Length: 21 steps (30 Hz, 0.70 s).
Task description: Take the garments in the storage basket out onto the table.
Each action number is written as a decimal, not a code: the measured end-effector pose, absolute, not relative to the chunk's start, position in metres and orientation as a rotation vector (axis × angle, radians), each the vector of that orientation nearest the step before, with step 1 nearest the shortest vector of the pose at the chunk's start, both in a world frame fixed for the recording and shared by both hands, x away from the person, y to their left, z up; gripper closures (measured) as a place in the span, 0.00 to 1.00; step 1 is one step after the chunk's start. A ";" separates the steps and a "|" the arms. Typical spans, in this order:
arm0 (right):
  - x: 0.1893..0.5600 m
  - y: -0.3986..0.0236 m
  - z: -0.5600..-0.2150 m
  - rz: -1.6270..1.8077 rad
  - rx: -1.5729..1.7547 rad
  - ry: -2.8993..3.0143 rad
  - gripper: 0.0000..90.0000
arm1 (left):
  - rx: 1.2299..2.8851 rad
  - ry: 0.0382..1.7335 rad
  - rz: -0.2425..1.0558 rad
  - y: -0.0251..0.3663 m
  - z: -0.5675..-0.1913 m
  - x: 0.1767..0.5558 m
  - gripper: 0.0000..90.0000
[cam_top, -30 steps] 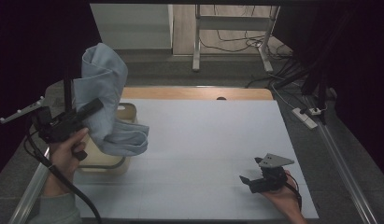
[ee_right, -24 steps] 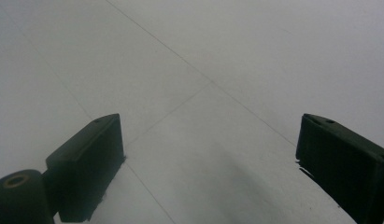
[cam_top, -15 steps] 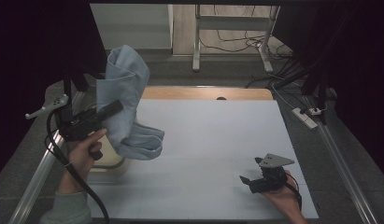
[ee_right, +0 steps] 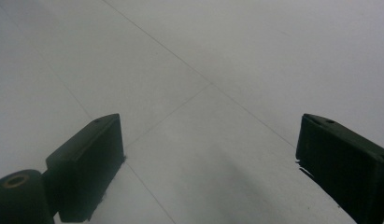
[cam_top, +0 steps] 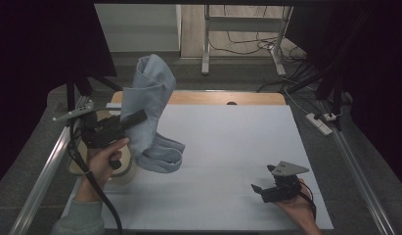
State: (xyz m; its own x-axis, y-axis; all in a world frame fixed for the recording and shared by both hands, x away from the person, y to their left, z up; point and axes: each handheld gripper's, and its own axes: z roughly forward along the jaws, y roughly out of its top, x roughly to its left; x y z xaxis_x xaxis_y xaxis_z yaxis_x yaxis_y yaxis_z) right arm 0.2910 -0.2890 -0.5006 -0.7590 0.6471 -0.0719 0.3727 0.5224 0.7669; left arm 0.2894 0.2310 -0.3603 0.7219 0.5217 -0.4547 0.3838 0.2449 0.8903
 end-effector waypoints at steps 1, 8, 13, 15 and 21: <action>0.291 -0.289 -0.501 1.096 0.845 2.417 0.08 | 1.369 0.822 0.108 0.229 -0.361 0.290 0.70; 0.291 -0.288 -0.501 1.092 0.844 2.423 0.08 | 1.404 0.817 0.082 0.213 -0.366 0.295 0.70; 0.291 -0.288 -0.501 1.090 0.845 2.424 0.08 | 1.445 0.801 0.052 0.192 -0.370 0.301 0.70; 0.291 -0.288 -0.501 1.089 0.841 2.428 0.08 | 1.455 0.794 0.041 0.184 -0.371 0.303 0.70; 0.291 -0.288 -0.501 1.098 0.842 2.426 0.08 | 1.487 0.786 0.004 0.163 -0.377 0.311 0.70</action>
